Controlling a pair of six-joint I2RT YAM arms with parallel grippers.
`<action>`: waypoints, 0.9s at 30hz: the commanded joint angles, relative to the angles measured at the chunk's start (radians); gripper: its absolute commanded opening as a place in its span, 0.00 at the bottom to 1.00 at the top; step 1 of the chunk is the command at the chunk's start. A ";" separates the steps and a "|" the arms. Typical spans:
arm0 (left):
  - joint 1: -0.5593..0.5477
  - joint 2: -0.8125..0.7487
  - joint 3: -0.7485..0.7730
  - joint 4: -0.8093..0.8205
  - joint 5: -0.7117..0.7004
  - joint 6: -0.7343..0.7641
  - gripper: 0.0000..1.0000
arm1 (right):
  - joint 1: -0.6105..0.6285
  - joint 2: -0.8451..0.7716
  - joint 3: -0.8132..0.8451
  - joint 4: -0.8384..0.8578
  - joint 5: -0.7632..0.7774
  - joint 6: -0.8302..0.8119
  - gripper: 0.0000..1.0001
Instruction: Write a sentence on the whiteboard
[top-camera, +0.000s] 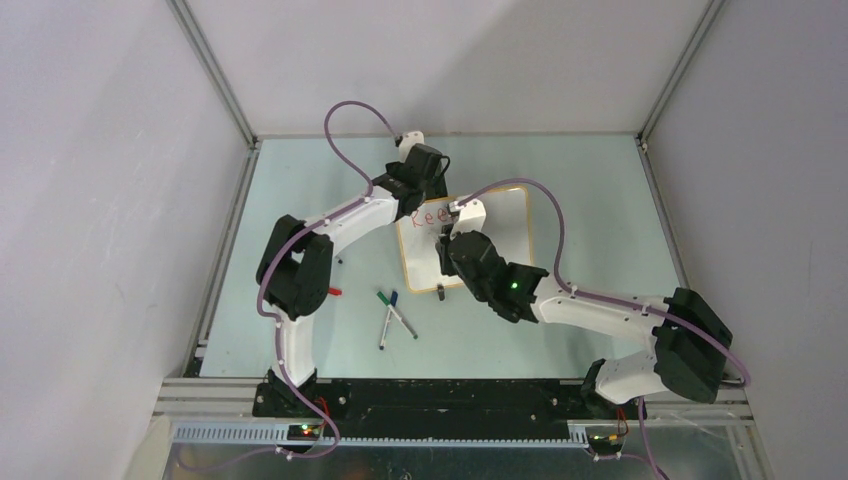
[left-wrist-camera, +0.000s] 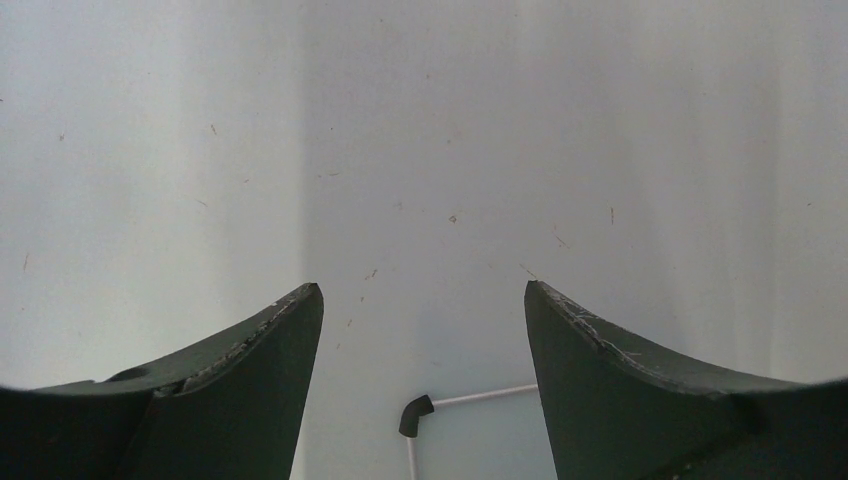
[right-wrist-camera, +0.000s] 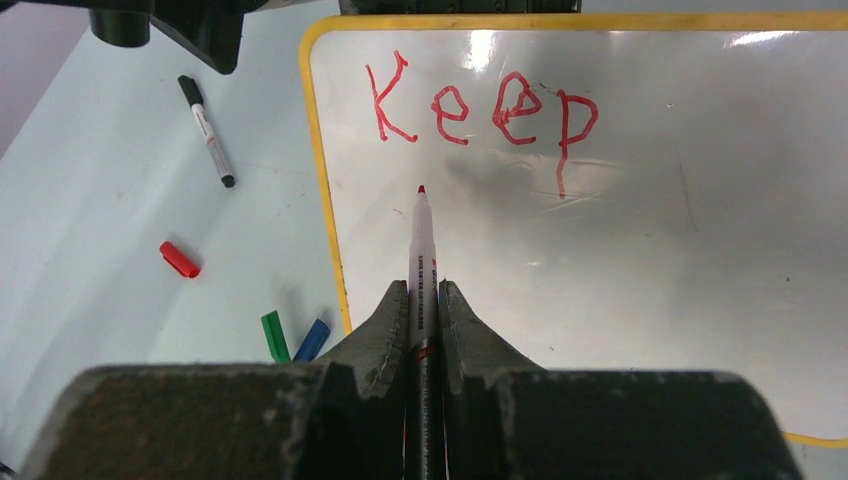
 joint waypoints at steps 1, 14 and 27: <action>-0.018 0.000 0.035 -0.028 -0.027 0.007 0.79 | -0.007 0.012 0.033 -0.003 -0.012 0.001 0.00; -0.021 0.001 0.041 -0.033 -0.033 0.008 0.79 | -0.007 0.048 0.073 -0.048 -0.013 0.000 0.00; -0.023 0.002 0.048 -0.034 -0.044 0.012 0.79 | -0.007 0.067 0.100 -0.091 -0.004 -0.002 0.00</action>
